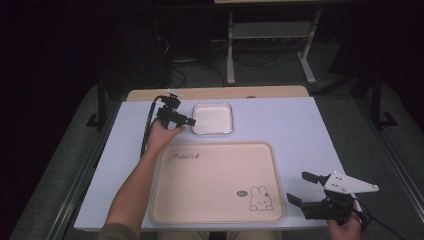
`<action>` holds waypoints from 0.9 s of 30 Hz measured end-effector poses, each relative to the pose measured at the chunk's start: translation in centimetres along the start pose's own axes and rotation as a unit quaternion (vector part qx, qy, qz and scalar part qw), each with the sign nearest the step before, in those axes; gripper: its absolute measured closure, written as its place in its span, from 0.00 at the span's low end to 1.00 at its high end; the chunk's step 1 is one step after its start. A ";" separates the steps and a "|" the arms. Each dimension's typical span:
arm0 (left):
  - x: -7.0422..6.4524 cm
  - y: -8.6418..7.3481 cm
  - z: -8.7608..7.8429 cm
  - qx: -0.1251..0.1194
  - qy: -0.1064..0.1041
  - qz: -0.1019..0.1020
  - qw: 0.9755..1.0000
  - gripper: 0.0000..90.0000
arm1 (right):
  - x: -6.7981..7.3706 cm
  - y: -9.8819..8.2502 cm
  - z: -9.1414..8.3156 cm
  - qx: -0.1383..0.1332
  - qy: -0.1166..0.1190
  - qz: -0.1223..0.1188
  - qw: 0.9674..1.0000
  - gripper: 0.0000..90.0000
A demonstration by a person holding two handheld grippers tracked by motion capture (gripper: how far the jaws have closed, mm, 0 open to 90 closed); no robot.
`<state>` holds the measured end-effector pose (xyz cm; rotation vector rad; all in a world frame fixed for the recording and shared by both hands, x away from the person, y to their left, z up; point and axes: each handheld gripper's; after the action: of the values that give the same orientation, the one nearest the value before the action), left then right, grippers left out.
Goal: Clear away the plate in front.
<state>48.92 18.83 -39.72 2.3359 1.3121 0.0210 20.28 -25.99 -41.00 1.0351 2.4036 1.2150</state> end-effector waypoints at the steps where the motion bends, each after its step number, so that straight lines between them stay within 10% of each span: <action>1: 0.1 0.3 0.1 0.004 0.004 -0.001 1.000 0.40 | 0.0 0.0 0.0 0.000 0.000 0.001 1.000 0.15; 15: 1.4 1.9 3.6 0.004 0.015 -0.093 0.996 0.47 | -0.1 0.0 0.0 -0.001 0.002 0.003 1.000 0.15; 27: 1.5 2.2 4.9 0.032 0.001 -0.139 0.990 0.81 | -0.1 0.0 0.0 -0.001 0.006 0.001 1.000 0.15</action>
<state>52.64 17.20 -43.54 2.1836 1.6494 -0.1077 20.35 -26.09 -41.00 1.0341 2.4096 1.2282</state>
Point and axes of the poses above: each handheld gripper's, and its own axes: z roughly forward along the jaws, y roughly out of its top, x roughly to its left, and after that the axes turned 12 degrees about x, right-handed
